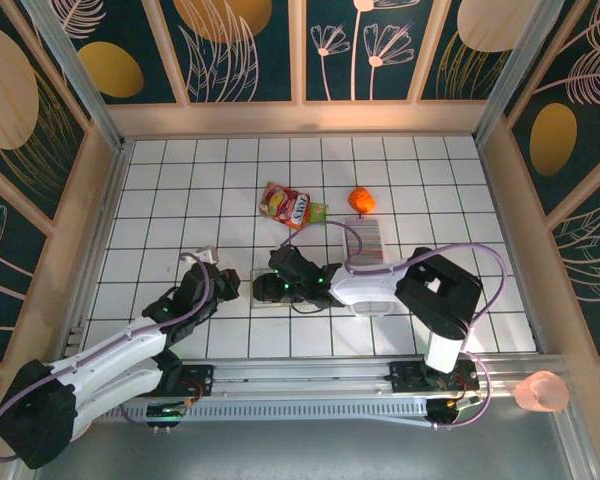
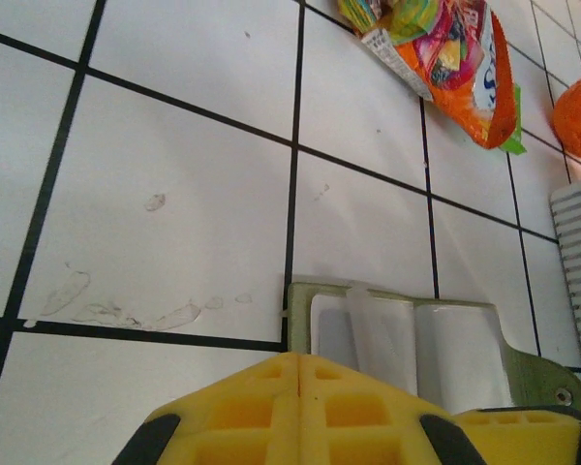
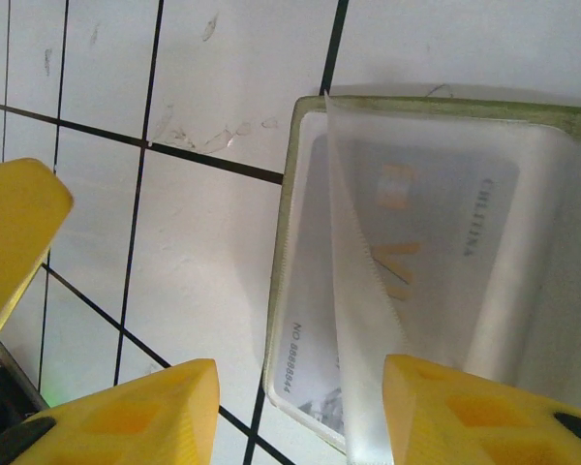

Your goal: Put the credit cards into the card holder

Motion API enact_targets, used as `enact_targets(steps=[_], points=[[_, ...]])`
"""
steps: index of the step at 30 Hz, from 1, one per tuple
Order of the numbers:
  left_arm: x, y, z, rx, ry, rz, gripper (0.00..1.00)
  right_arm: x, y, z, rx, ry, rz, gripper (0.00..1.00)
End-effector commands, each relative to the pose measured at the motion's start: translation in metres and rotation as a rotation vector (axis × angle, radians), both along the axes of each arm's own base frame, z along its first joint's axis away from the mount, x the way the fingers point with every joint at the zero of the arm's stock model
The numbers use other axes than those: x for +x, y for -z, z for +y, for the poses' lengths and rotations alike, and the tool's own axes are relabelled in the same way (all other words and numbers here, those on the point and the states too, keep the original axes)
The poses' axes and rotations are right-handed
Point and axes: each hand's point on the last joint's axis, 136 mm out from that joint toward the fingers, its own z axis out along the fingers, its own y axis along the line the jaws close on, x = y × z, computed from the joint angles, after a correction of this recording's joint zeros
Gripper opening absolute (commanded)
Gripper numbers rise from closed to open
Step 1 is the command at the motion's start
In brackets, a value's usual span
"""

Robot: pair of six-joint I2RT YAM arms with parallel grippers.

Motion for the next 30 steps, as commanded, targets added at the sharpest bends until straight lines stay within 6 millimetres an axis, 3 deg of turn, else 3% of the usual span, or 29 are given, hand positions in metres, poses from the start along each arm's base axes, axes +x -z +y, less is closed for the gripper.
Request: enact_targets(steps=[1,18,30], points=[[-0.002,0.002,0.011,0.014,-0.053,0.002,0.00,0.001,-0.008,0.016,0.050,-0.010,-0.006,0.47],[-0.006,-0.012,0.026,-0.001,-0.121,-0.031,0.02,-0.003,-0.026,0.041,0.169,-0.058,0.004,0.47],[-0.008,-0.029,0.032,-0.037,-0.147,-0.060,0.05,0.009,-0.091,0.073,0.306,-0.124,-0.106,0.48]])
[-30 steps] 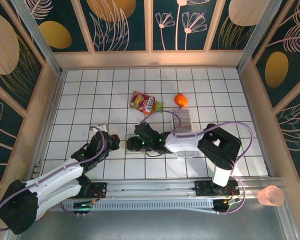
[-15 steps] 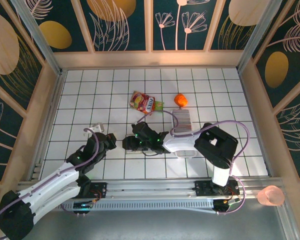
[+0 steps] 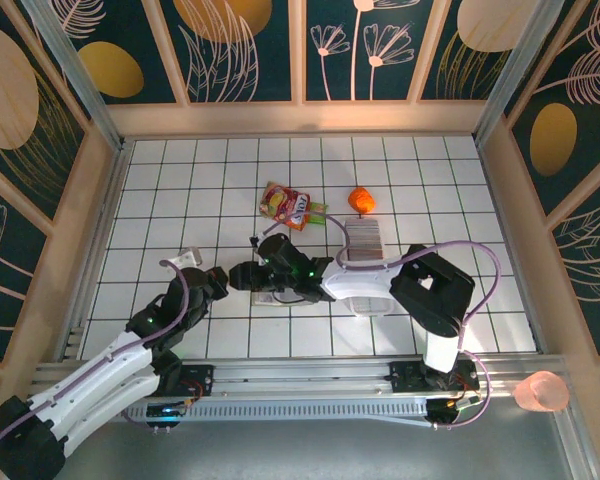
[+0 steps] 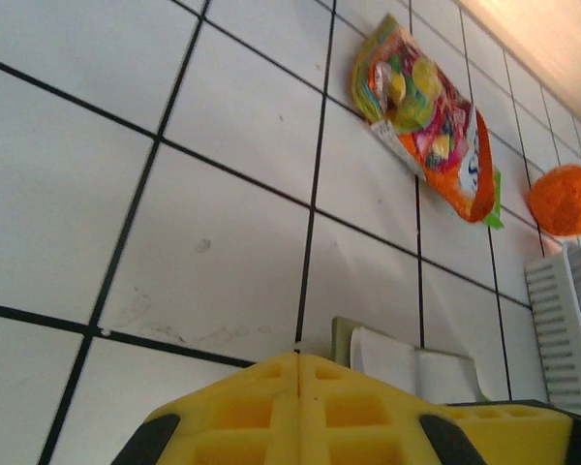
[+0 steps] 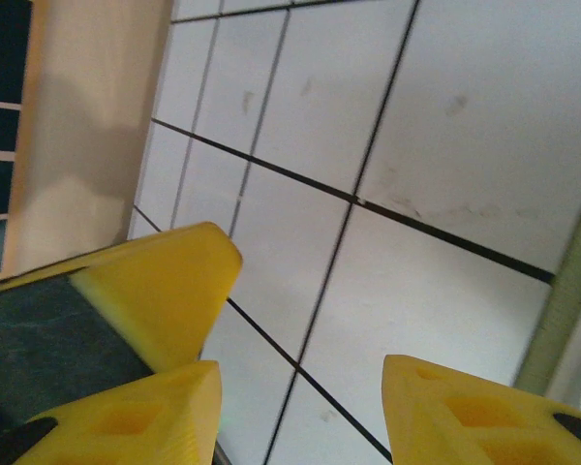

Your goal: Put the credit cards into the card holder

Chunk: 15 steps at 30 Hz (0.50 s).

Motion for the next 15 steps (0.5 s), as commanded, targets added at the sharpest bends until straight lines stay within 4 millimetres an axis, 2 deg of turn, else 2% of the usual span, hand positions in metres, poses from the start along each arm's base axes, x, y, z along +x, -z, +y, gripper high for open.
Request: enact_targets(steps=[1,5,8,10,15], points=[[-0.004,-0.002,0.004,0.004,-0.014,0.013,0.06,0.006,-0.040,0.016,0.082,-0.031,-0.083,0.48],[-0.006,-0.012,0.003,-0.013,-0.001,-0.002,0.08,0.018,-0.072,0.007,0.115,-0.030,-0.160,0.48],[-0.007,-0.018,-0.006,-0.039,0.045,-0.013,0.11,0.030,-0.093,-0.016,0.077,0.006,-0.252,0.48],[-0.007,-0.022,-0.012,-0.054,0.072,-0.014,0.10,0.040,-0.104,-0.037,0.033,0.047,-0.311,0.48],[-0.005,-0.035,-0.050,-0.114,0.242,-0.009,0.06,0.060,-0.149,-0.109,-0.014,0.123,-0.531,0.44]])
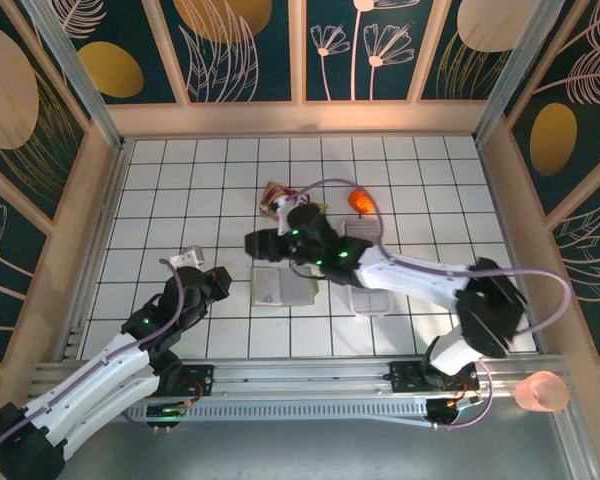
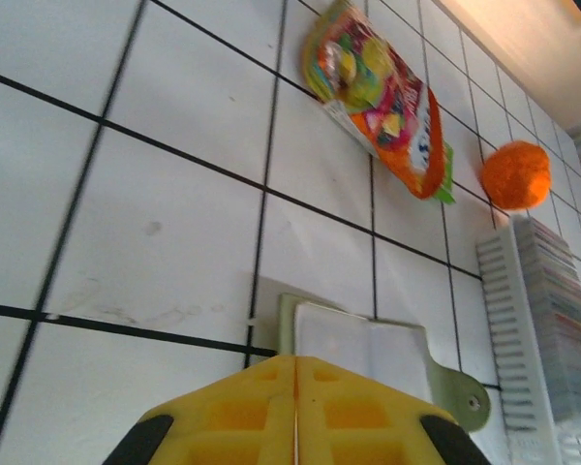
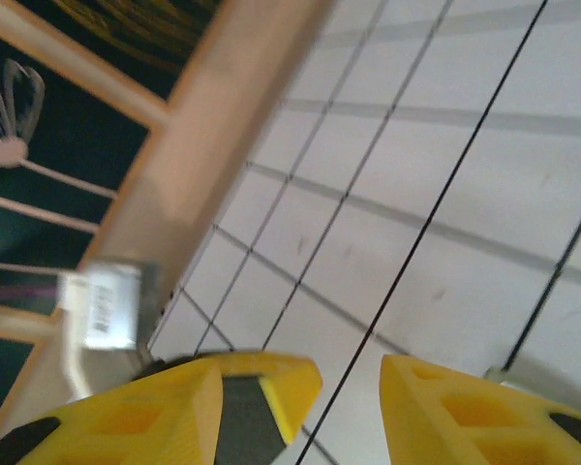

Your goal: Put the credit cards into the card holder

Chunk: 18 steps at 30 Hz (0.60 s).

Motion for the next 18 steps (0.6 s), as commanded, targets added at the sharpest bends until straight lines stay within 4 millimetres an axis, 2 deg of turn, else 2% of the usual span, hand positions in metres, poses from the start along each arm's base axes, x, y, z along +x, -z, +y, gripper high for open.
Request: enact_targets(steps=[1,3,5,7,9,11,13,14,16,18], points=[[0.001,-0.023,-0.036,-0.077,0.162,-0.026,0.06,0.015,-0.032,-0.057,-0.081,0.071,-0.229,0.43],[0.001,-0.020,-0.051,-0.098,0.224,-0.004,0.05,0.011,-0.054,-0.084,-0.137,0.068,-0.417,0.43],[0.002,-0.011,-0.061,-0.096,0.263,0.019,0.05,-0.001,-0.067,-0.100,-0.225,0.012,-0.619,0.44],[0.002,-0.001,-0.068,-0.071,0.294,0.051,0.05,-0.016,-0.071,-0.115,-0.337,-0.070,-0.810,0.47],[0.003,0.008,-0.072,-0.042,0.318,0.079,0.06,-0.032,-0.064,-0.129,-0.466,-0.175,-0.980,0.50],[0.004,0.016,-0.073,-0.020,0.326,0.092,0.06,-0.042,-0.063,-0.144,-0.535,-0.215,-1.064,0.53],[0.005,0.026,-0.069,0.003,0.308,0.102,0.07,-0.055,-0.057,-0.154,-0.592,-0.306,-1.101,0.53],[0.005,0.032,-0.067,0.017,0.299,0.110,0.07,-0.061,-0.051,-0.158,-0.635,-0.367,-1.111,0.59],[0.004,0.040,-0.065,0.031,0.296,0.122,0.07,-0.067,-0.029,-0.169,-0.738,-0.467,-1.078,0.67],[0.003,0.047,-0.064,0.039,0.295,0.137,0.07,-0.066,0.002,-0.185,-0.871,-0.535,-1.027,0.69]])
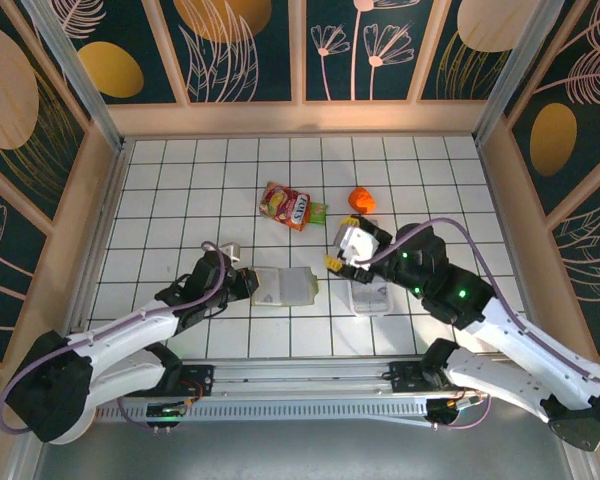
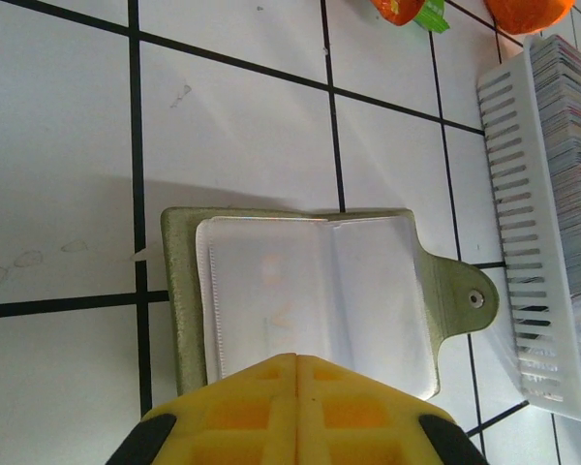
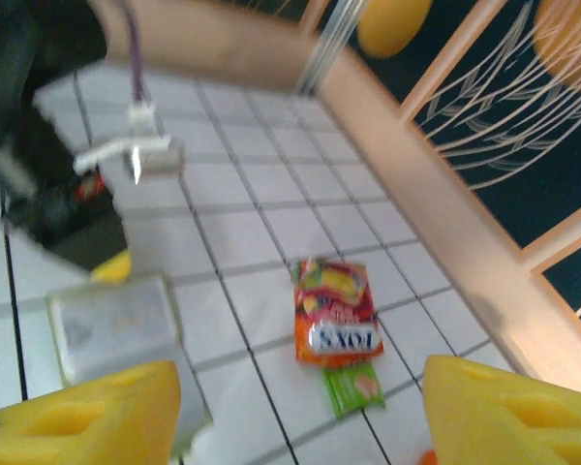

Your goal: Put the credit cards into the card holder

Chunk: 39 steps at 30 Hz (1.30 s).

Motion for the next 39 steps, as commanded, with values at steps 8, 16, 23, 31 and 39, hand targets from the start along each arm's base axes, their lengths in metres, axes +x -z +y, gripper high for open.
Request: enact_targets(steps=[8,16,23,31,39], points=[[-0.006,0.014,-0.006,-0.007,0.049,0.001,0.06,0.011,0.132,-0.074,-0.673,0.005,0.007,0.78],[-0.014,0.023,-0.010,-0.019,0.093,0.024,0.06,0.021,0.167,-0.092,-0.834,-0.001,0.025,0.99],[-0.013,0.015,-0.016,-0.040,0.117,0.007,0.06,0.037,0.190,-0.095,-0.923,0.003,-0.008,0.99],[-0.012,0.016,-0.017,-0.029,0.135,-0.001,0.06,0.050,0.201,-0.090,-0.972,-0.002,0.003,0.99],[-0.011,0.018,-0.017,-0.026,0.136,-0.006,0.06,0.048,0.216,-0.090,-0.991,-0.018,0.025,0.99]])
